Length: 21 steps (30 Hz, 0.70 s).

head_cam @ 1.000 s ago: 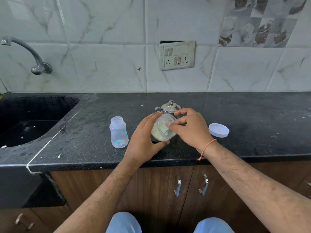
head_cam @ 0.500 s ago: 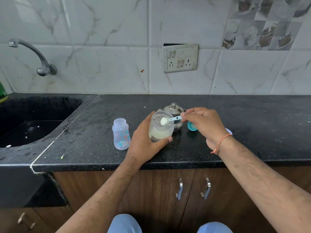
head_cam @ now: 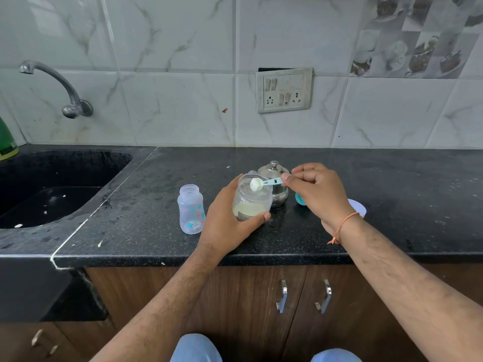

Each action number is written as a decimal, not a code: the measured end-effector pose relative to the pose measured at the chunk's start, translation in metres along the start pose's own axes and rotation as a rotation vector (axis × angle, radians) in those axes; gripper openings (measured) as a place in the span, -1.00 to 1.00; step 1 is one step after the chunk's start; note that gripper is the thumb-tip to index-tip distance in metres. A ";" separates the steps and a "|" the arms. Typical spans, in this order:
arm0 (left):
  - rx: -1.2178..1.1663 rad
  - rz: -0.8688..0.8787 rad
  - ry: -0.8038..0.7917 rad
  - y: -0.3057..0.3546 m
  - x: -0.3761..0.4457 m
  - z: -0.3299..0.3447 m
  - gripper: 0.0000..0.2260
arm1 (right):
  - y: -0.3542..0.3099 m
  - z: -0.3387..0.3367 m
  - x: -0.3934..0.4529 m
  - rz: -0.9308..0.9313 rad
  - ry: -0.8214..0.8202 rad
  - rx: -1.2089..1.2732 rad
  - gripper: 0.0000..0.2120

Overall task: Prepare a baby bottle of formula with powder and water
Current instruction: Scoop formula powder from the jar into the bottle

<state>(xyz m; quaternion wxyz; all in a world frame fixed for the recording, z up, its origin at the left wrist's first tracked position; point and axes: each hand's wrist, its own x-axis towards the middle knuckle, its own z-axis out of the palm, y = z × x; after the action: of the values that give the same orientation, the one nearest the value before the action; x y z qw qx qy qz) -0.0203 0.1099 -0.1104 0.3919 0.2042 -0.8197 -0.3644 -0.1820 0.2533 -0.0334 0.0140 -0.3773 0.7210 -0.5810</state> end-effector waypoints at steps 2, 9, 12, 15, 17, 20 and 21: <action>0.005 -0.002 0.008 0.001 -0.001 0.000 -0.12 | -0.001 0.001 -0.001 0.010 0.000 0.011 -0.92; 0.024 0.011 0.020 0.003 -0.003 -0.002 -0.10 | -0.001 0.000 -0.002 -0.001 -0.009 -0.018 -0.93; 0.041 0.029 0.024 0.004 -0.002 -0.003 -0.10 | -0.001 -0.002 -0.001 -0.005 -0.007 -0.025 -0.91; 0.052 0.046 0.028 0.003 -0.002 -0.003 -0.09 | -0.001 -0.003 -0.001 -0.016 -0.022 -0.056 -0.91; 0.056 0.054 0.036 0.002 -0.001 -0.002 -0.09 | -0.001 -0.004 -0.002 -0.008 -0.030 -0.048 -0.92; 0.053 0.065 0.040 0.001 -0.001 -0.002 -0.09 | 0.000 -0.005 -0.002 -0.001 -0.029 -0.047 -0.94; 0.052 0.067 0.041 0.001 -0.001 -0.002 -0.09 | 0.000 -0.005 -0.002 0.001 -0.029 -0.044 -0.93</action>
<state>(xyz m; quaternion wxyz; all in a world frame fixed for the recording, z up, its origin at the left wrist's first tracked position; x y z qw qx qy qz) -0.0179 0.1099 -0.1094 0.4152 0.1940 -0.8271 -0.3253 -0.1824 0.2583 -0.0329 0.0166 -0.3855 0.7335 -0.5595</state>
